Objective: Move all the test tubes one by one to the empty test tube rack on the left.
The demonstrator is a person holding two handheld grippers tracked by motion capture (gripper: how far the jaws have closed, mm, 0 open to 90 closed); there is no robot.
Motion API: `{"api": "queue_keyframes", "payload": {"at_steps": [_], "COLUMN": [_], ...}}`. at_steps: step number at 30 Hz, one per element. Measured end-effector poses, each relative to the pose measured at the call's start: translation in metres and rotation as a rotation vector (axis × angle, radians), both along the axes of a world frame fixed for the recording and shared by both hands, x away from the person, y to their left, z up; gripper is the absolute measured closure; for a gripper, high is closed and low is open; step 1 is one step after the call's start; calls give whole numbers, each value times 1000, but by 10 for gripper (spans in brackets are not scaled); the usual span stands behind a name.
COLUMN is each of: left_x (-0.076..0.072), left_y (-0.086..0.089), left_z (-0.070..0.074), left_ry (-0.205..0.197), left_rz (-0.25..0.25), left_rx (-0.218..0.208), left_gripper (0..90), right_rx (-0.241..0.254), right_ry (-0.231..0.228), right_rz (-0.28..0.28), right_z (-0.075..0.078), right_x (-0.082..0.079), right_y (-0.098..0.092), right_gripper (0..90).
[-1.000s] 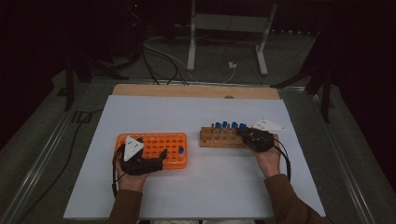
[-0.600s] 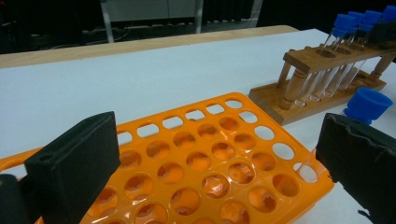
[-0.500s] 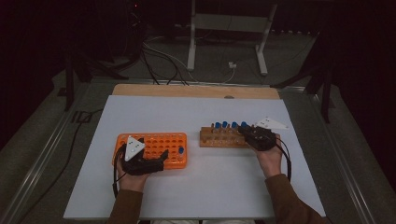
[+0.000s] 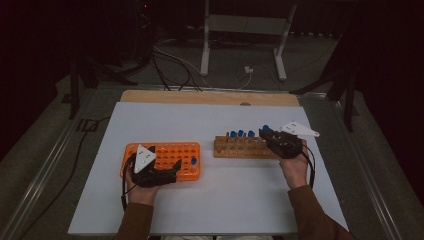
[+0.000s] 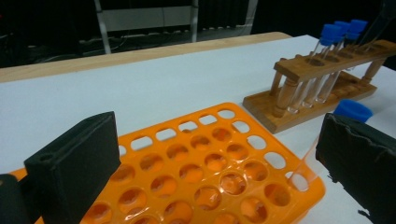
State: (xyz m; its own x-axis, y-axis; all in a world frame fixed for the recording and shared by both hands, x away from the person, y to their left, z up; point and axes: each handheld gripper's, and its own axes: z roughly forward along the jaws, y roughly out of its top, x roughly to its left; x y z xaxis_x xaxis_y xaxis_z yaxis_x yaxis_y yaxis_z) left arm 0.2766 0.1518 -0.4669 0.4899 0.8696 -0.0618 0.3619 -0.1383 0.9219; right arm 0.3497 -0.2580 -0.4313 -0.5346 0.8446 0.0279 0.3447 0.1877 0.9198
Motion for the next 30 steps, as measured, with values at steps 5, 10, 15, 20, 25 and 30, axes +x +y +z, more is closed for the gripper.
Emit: {"api": "queue_keyframes", "payload": {"at_steps": [5,10,15,20,25,30], "left_x": [-2,-4,-6,-6,-8,-7], "left_y": [-3,-6,-10,-17,-24,-27], "left_z": [4,11,15,19,26,31], "left_ry": [-3,-13,-21,-17,-29,-31], "left_rz": [-15,-33,-44,-71,-88,-99], "left_rx": [-1,-7,-10,-24,-20,-40], "left_gripper": [7,7,11,34,70,82], "right_rx": [21,35,42,45,41,36], "right_ry": [-21,-47,-42,-16,-7,-15], "right_rz": [9,31,65,109,162,203], "right_z": [10,22,28,29,33,39], "right_x": [-5,-11,-16,-19,-25,-30], "right_y": [0,2,9,21,35,47], "right_gripper": [761,761,760,760,759,758]}}
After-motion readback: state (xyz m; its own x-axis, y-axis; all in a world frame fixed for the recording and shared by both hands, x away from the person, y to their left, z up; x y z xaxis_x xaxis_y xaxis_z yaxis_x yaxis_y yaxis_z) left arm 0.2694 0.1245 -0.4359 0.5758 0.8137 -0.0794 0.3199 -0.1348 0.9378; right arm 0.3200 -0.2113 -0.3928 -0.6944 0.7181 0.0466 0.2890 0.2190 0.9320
